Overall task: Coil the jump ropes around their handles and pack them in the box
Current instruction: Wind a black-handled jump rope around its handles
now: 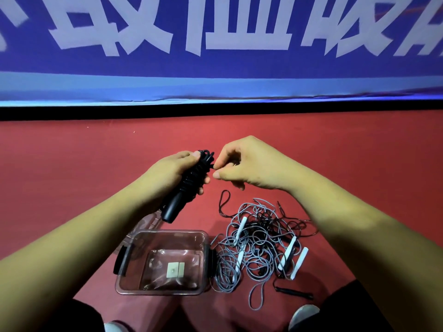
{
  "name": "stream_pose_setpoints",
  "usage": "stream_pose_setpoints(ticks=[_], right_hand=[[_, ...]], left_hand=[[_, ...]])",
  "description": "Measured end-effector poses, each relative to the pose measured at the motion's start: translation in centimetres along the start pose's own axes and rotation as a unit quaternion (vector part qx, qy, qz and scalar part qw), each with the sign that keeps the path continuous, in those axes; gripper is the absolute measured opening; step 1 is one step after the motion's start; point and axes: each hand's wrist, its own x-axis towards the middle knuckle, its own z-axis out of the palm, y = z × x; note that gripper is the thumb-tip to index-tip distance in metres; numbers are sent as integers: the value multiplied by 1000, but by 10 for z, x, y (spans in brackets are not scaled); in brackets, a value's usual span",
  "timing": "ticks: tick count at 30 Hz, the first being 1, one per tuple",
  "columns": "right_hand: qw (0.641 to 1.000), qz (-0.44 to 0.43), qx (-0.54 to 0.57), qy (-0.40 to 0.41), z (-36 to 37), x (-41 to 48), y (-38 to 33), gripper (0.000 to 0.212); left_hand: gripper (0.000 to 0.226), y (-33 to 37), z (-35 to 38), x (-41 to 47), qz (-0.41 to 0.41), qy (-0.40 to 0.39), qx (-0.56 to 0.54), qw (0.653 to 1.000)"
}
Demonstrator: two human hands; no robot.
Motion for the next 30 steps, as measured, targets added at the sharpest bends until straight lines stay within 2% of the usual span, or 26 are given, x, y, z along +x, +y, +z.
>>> stream_pose_setpoints(ticks=[4, 9, 14, 16, 19, 24, 27, 30], right_hand=[[999, -13, -12, -40, -2, -3, 0, 13], [992, -71, -88, 57, -4, 5, 8, 12], [992, -87, -80, 42, 5, 5, 10, 15], [993, -86, -72, 47, 5, 5, 7, 16], [991, -87, -77, 70, 5, 10, 5, 21], [986, -43, -133, 91, 9, 16, 7, 31], [992, 5, -70, 107, 11, 18, 10, 31], [993, 45, -2, 105, 9, 16, 10, 30]], left_hand=[[36, 0, -1, -1, -30, -36, 34, 998], [41, 2, 2, -3, -24, -91, 135, 986], [24, 5, 0, -6, 0, -115, 301, 947], [26, 4, -1, -5, -3, -114, 306, 945], [29, 1, 3, -5, 6, -126, 255, 959], [25, -5, 1, -5, 24, -90, 259, 961], [19, -17, 6, -3, 39, -47, 288, 956], [36, -22, 12, -4, 85, -11, 362, 928]])
